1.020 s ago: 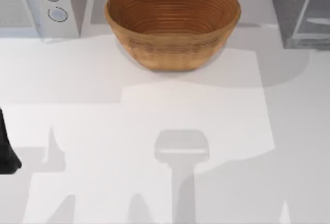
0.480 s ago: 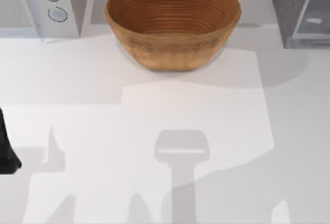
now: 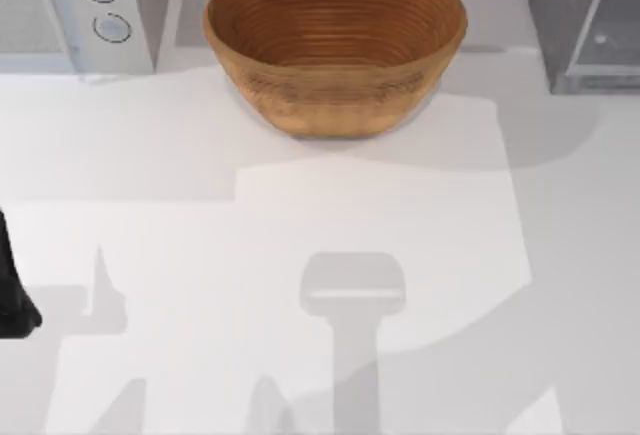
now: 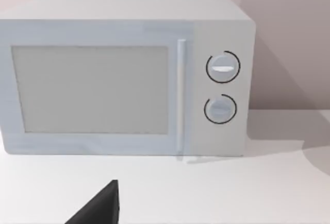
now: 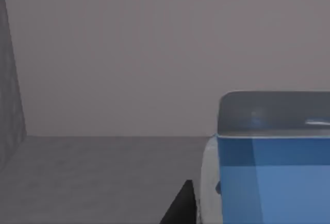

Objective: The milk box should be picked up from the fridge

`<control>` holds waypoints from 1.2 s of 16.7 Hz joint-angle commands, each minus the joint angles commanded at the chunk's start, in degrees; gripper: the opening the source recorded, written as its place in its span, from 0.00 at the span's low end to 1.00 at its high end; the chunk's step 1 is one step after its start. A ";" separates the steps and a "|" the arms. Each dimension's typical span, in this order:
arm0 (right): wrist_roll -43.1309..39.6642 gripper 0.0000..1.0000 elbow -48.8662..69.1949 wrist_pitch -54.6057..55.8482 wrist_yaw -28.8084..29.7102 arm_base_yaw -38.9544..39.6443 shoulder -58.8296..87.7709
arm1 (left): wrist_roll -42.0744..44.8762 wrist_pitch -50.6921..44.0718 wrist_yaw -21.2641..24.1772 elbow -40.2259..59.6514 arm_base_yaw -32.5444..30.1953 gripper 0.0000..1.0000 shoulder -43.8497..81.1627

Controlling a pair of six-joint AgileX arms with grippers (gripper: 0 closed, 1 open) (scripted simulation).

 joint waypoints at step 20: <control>0.20 0.00 -26.50 11.53 -3.54 -2.92 -14.78 | 0.00 0.00 0.00 0.00 0.00 1.00 0.00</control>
